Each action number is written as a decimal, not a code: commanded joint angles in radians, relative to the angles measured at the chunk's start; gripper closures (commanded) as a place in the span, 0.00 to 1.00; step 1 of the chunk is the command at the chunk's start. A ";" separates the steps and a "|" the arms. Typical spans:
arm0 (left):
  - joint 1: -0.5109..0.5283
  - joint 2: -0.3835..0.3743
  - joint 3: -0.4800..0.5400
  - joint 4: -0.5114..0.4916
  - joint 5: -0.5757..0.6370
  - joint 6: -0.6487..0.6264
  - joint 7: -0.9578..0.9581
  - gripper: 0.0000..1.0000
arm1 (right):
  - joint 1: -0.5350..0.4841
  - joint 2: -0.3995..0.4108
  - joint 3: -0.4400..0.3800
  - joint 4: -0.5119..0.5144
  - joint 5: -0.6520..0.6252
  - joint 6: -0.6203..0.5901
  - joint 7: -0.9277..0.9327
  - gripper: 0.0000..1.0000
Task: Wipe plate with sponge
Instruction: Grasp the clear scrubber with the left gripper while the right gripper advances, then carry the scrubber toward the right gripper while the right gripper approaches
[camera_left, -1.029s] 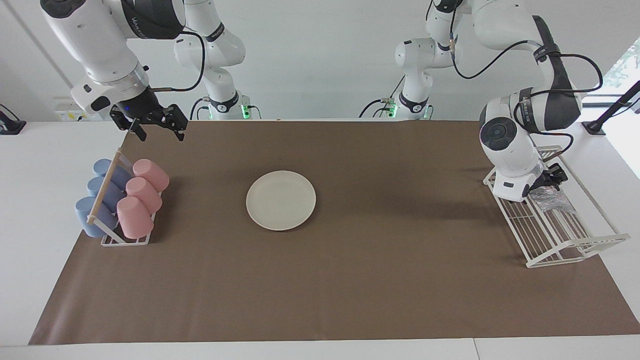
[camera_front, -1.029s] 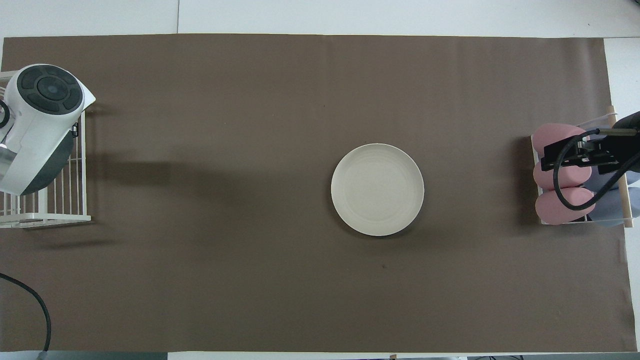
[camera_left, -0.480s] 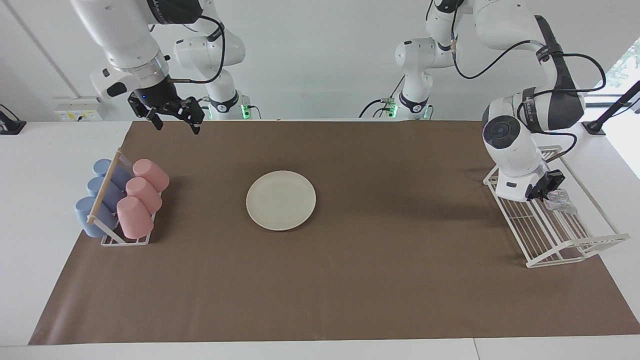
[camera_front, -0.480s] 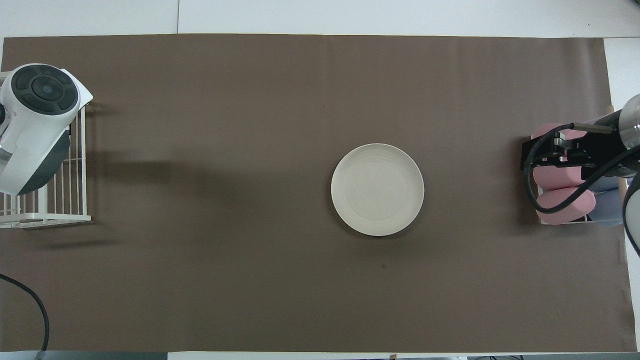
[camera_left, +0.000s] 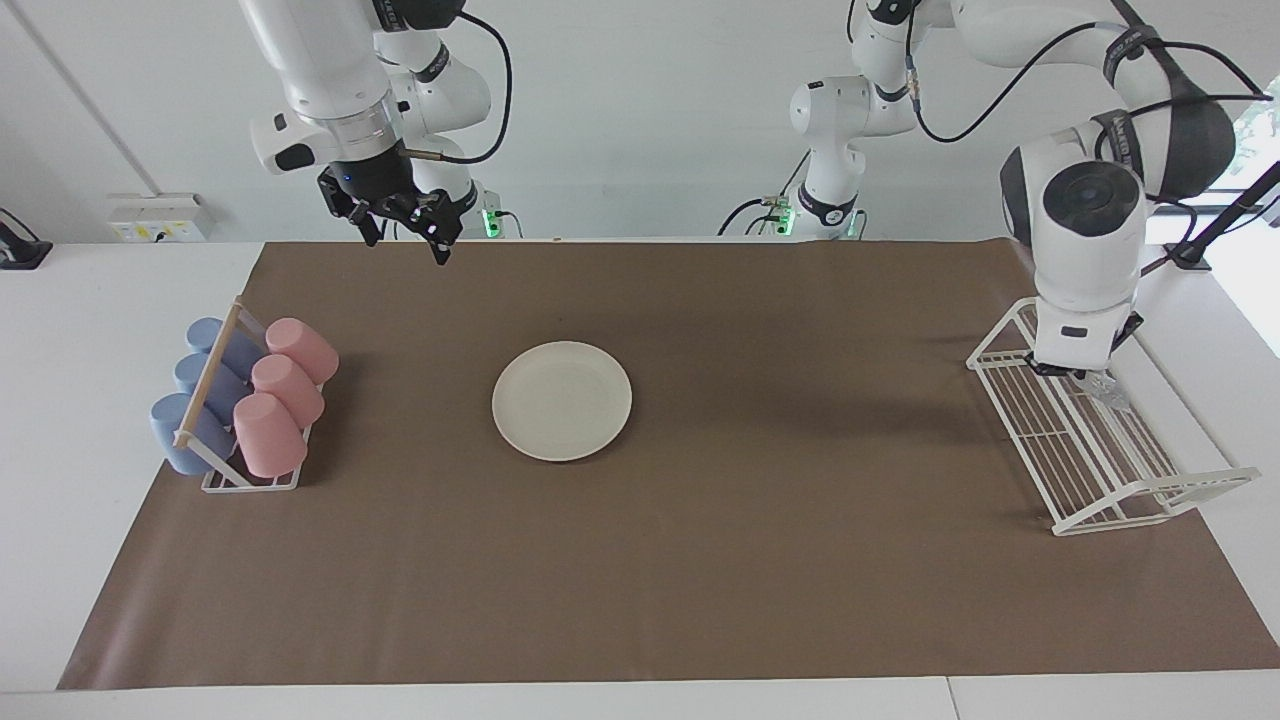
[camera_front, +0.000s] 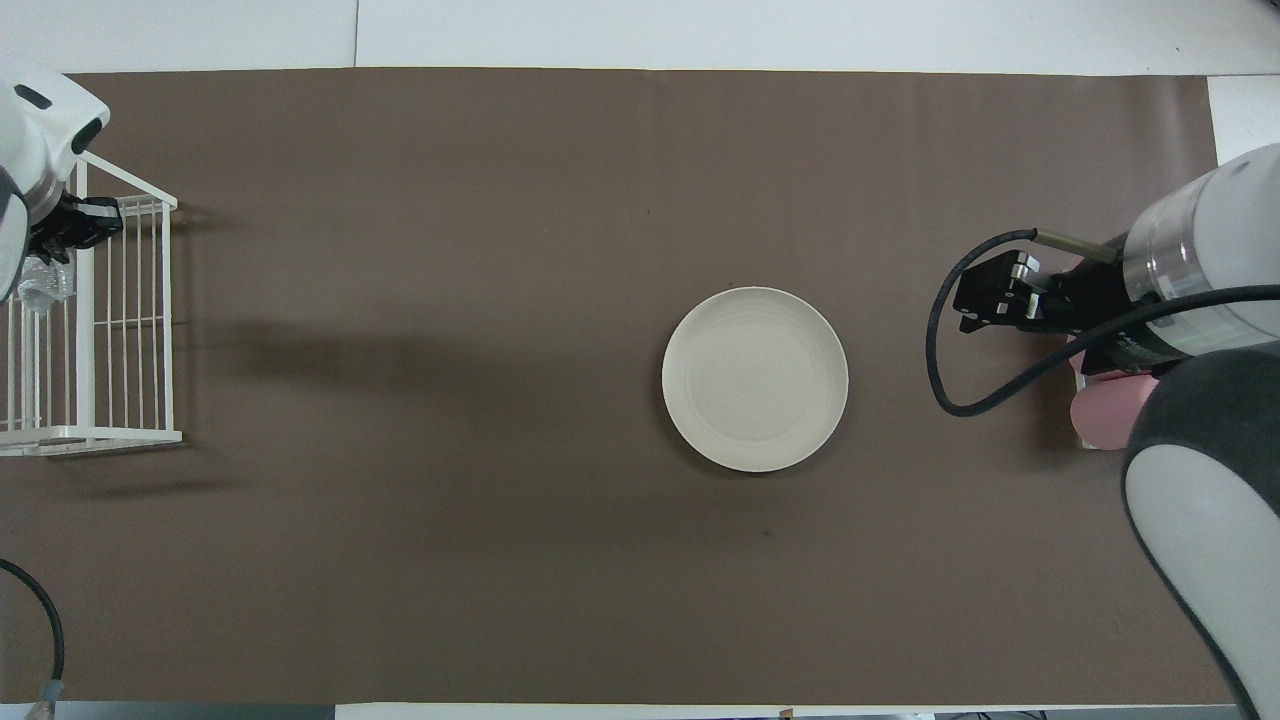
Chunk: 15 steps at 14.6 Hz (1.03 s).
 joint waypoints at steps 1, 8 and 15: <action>-0.003 0.004 0.005 0.099 -0.242 -0.117 0.016 1.00 | 0.024 0.015 0.017 0.024 0.000 0.008 0.175 0.00; 0.063 -0.057 0.036 0.085 -0.895 -0.178 0.005 1.00 | 0.122 0.079 0.026 0.092 -0.001 0.039 0.445 0.00; 0.054 -0.330 0.033 -0.459 -1.435 0.028 0.238 1.00 | 0.250 0.142 0.031 0.112 0.061 0.169 0.789 0.00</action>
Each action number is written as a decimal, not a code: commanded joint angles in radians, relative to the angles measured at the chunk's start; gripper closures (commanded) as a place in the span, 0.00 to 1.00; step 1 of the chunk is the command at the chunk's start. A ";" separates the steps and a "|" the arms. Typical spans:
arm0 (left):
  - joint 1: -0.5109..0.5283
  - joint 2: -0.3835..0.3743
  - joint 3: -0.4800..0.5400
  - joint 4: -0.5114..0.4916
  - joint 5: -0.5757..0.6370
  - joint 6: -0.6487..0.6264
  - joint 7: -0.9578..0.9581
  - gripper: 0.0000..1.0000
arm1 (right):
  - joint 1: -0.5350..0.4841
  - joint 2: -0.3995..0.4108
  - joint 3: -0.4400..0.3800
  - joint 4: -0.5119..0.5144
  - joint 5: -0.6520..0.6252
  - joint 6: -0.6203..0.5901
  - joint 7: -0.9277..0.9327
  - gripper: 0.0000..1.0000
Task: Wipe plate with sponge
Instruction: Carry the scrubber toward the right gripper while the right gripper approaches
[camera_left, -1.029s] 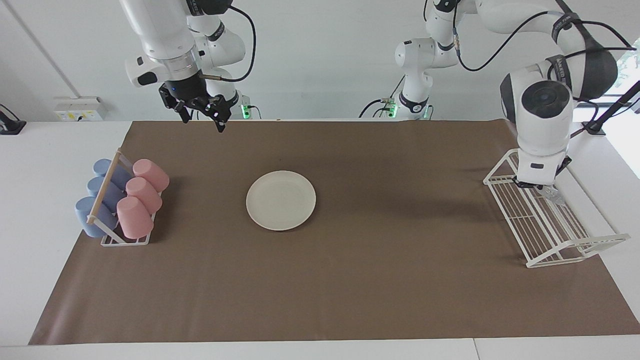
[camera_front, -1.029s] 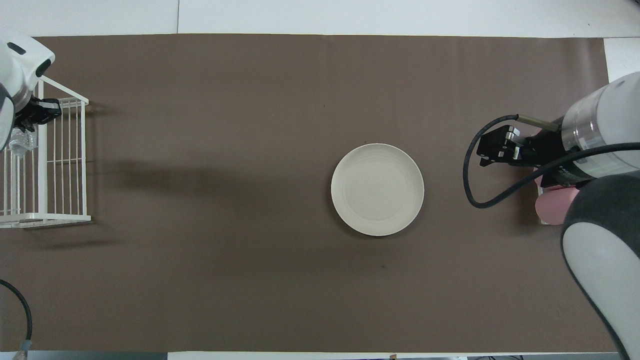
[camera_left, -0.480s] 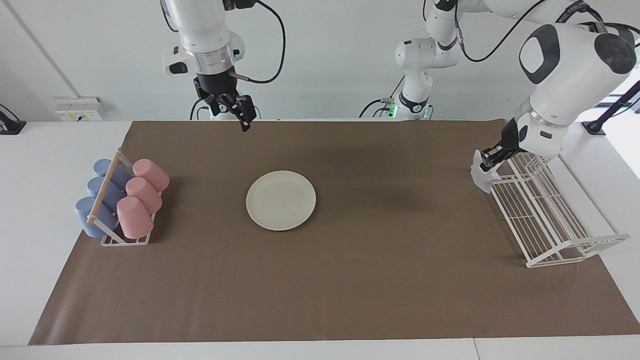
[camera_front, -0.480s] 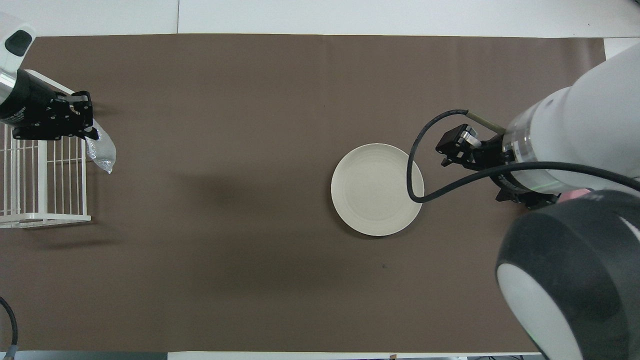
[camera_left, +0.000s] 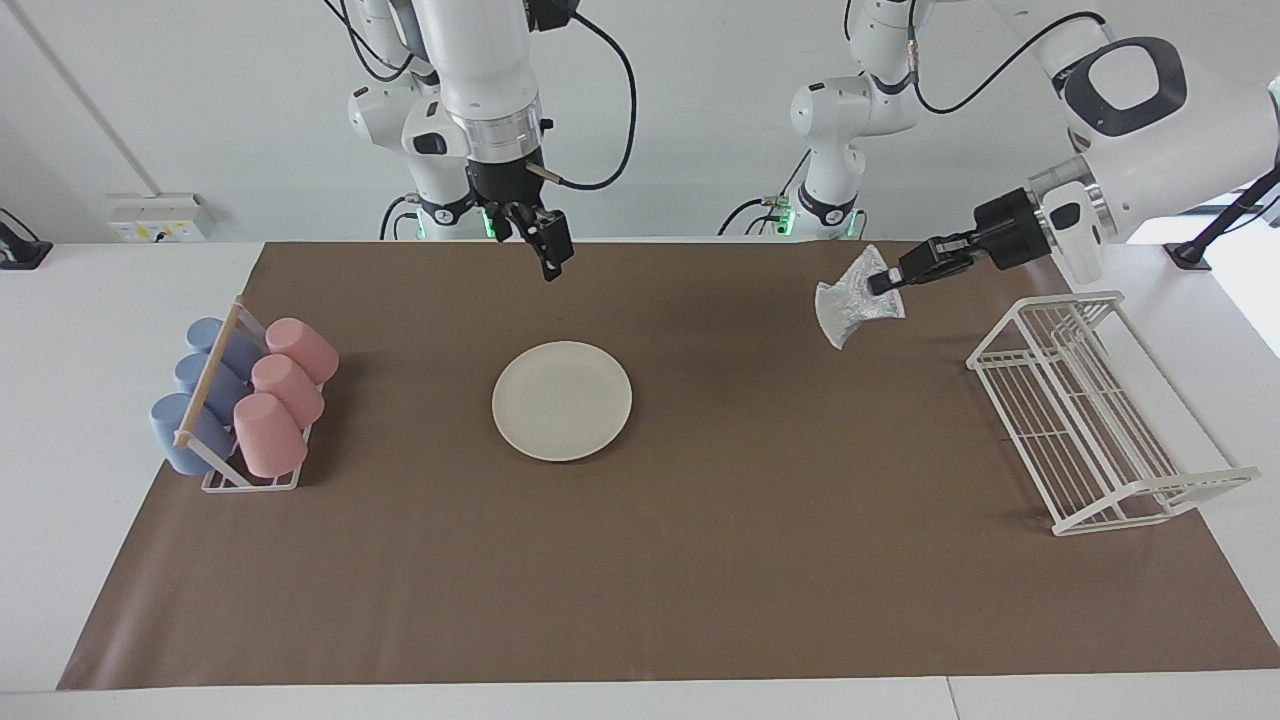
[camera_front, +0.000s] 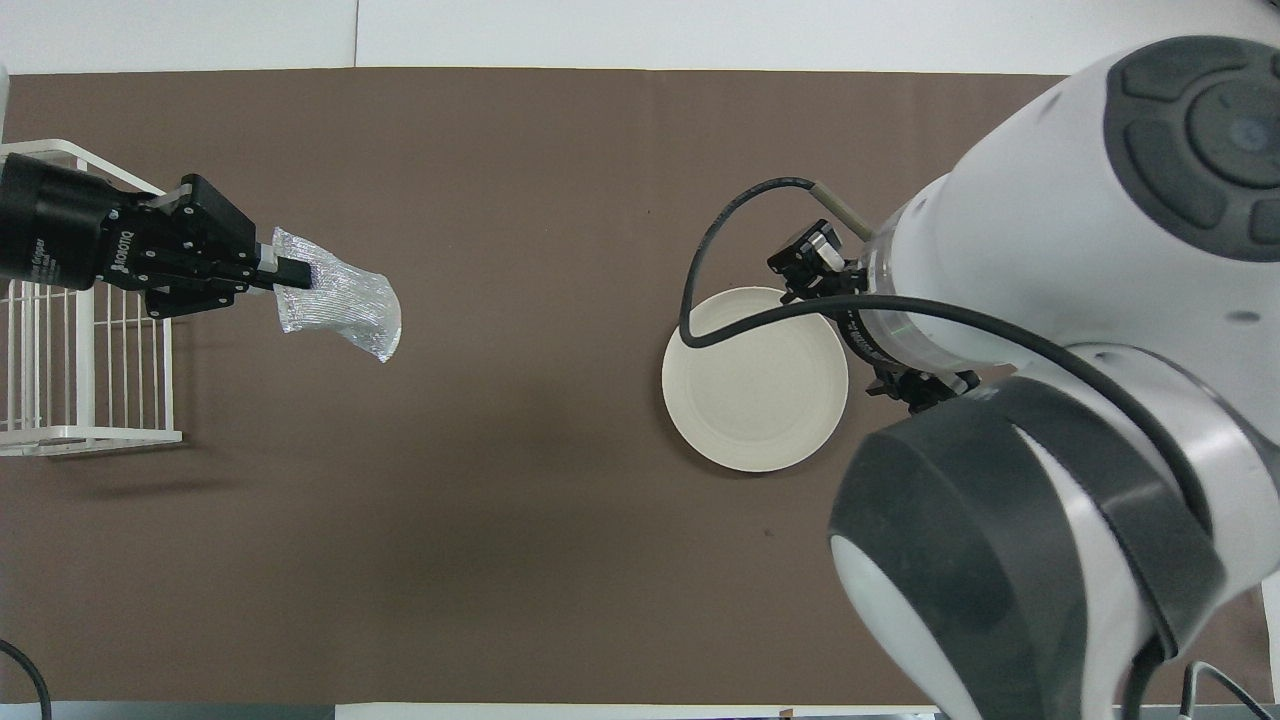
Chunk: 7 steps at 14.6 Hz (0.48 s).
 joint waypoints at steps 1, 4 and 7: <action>-0.034 -0.188 0.002 -0.319 -0.182 0.144 0.146 1.00 | 0.064 0.033 0.003 0.025 0.014 0.066 0.148 0.00; -0.067 -0.214 0.000 -0.427 -0.302 0.163 0.322 1.00 | 0.101 0.043 0.005 0.023 0.021 0.080 0.254 0.00; -0.117 -0.217 -0.001 -0.494 -0.389 0.160 0.473 1.00 | 0.142 0.083 0.009 0.026 0.051 0.132 0.364 0.00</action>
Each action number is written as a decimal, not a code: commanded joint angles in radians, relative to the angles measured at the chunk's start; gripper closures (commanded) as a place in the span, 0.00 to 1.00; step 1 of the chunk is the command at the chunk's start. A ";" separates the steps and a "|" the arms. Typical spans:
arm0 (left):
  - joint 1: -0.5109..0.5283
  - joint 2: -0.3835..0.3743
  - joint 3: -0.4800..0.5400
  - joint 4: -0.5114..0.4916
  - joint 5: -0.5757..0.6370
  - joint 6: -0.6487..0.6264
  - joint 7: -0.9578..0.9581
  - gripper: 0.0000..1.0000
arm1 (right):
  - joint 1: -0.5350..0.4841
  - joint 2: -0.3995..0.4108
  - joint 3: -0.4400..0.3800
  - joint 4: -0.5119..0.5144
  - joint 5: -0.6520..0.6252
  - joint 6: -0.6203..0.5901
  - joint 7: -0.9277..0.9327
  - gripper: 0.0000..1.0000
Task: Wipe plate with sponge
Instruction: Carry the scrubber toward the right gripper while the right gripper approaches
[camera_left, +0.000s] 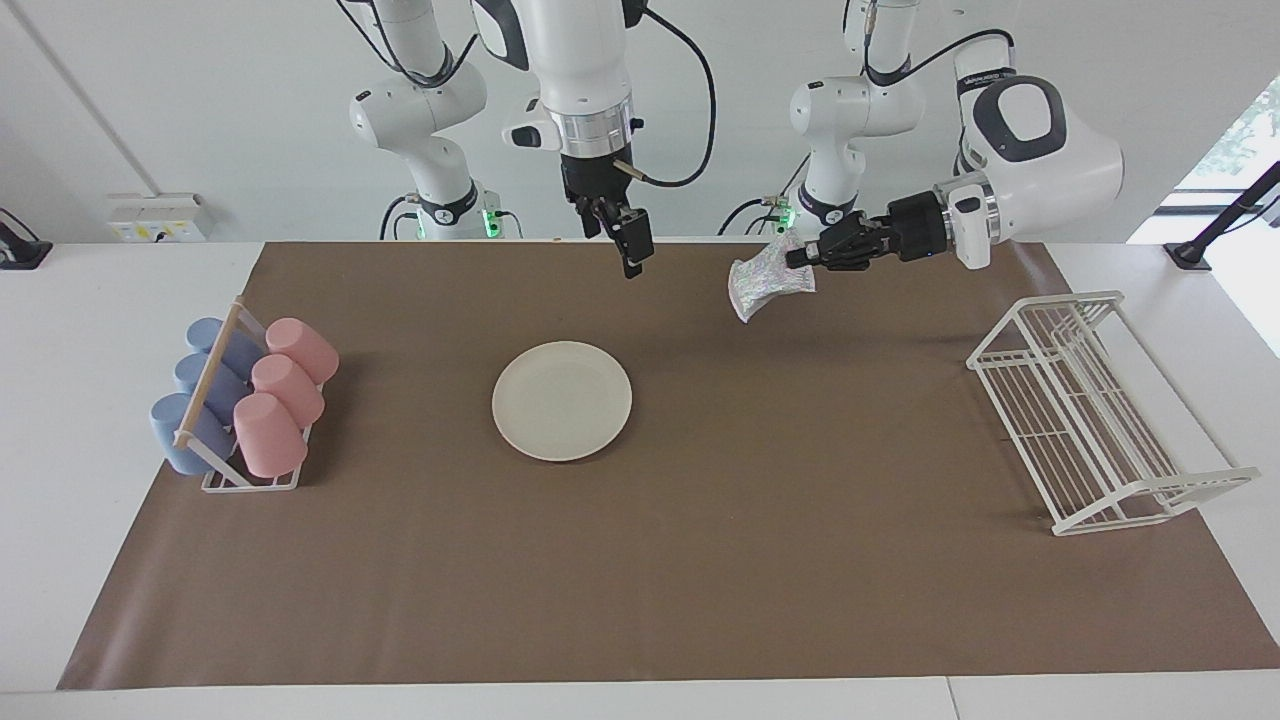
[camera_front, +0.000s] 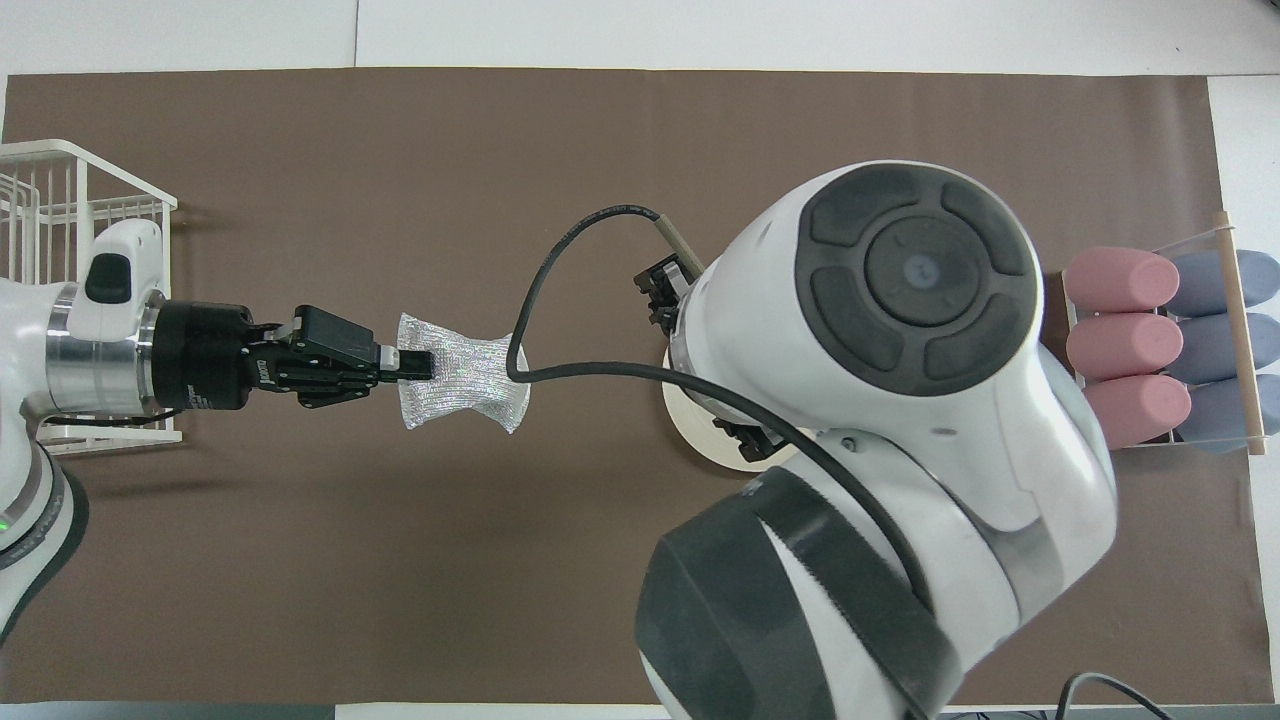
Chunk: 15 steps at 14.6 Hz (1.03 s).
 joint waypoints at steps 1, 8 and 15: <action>-0.036 -0.038 0.008 -0.092 -0.083 0.030 0.146 1.00 | 0.019 0.036 0.005 0.022 0.027 0.046 0.062 0.00; -0.064 -0.036 0.008 -0.169 -0.183 0.038 0.326 1.00 | 0.058 0.033 0.010 -0.036 0.169 0.097 0.304 0.00; -0.065 -0.039 0.008 -0.175 -0.183 0.023 0.325 1.00 | 0.102 -0.005 0.010 -0.177 0.217 0.267 0.348 0.03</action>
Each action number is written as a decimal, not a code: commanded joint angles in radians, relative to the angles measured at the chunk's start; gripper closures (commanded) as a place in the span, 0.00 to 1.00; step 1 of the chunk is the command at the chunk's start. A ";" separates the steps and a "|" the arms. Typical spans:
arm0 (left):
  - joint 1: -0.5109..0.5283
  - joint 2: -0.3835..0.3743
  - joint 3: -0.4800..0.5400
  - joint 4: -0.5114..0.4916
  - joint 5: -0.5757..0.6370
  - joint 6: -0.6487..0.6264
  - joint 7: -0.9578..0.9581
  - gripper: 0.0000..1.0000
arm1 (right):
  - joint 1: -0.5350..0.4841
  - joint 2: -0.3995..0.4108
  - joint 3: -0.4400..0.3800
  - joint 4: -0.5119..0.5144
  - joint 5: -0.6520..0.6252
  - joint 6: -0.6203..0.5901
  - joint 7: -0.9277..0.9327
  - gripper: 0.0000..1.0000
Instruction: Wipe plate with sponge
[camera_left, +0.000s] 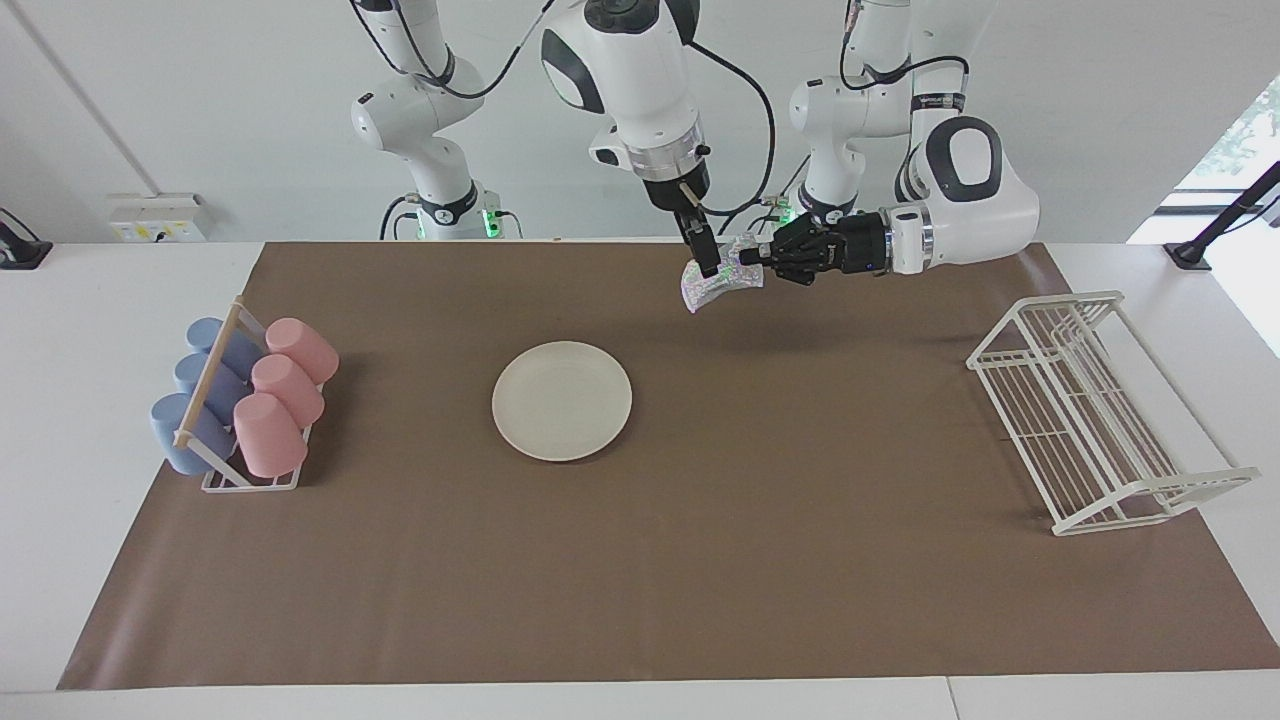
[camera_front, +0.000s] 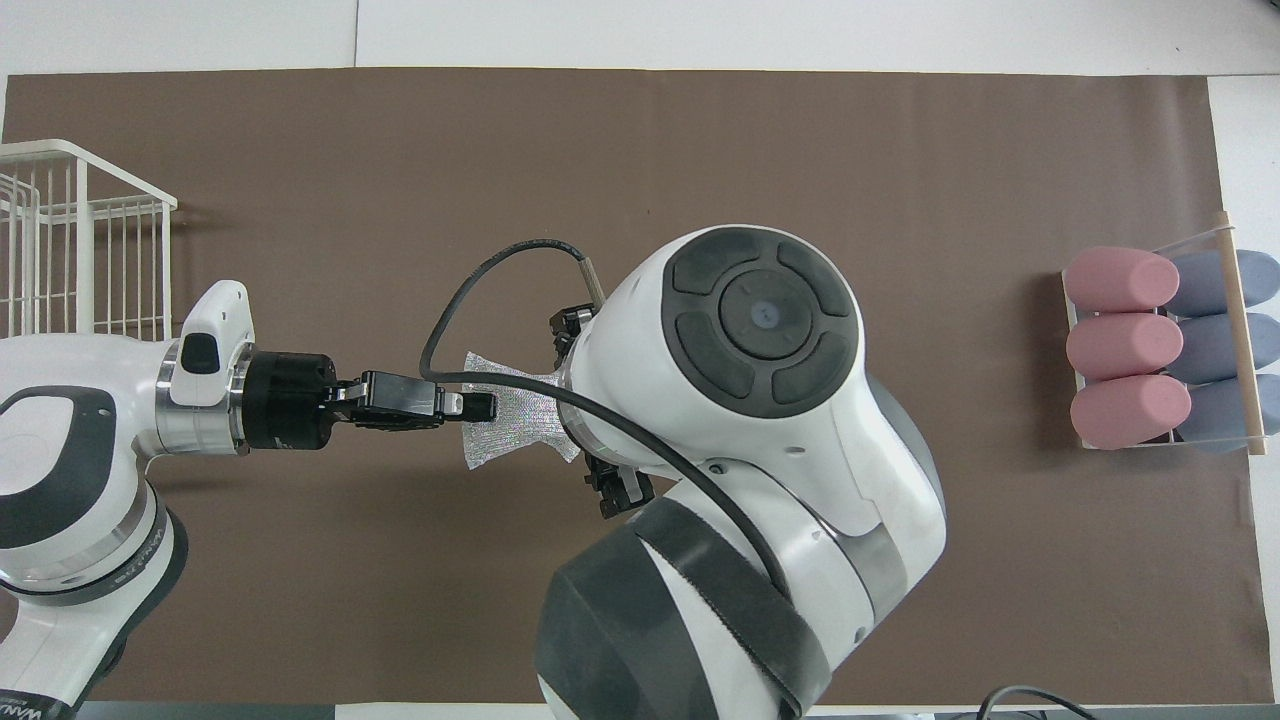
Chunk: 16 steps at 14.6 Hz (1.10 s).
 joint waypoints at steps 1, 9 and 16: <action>-0.017 -0.035 0.009 -0.040 -0.023 0.010 0.017 1.00 | 0.002 -0.040 0.004 -0.084 0.031 0.075 0.016 0.02; -0.015 -0.039 0.011 -0.043 -0.023 -0.011 0.017 1.00 | 0.002 -0.065 0.004 -0.160 0.077 0.174 0.021 0.15; -0.006 -0.041 0.014 -0.042 -0.020 -0.028 0.014 1.00 | 0.017 -0.063 0.004 -0.188 0.057 0.204 -0.010 1.00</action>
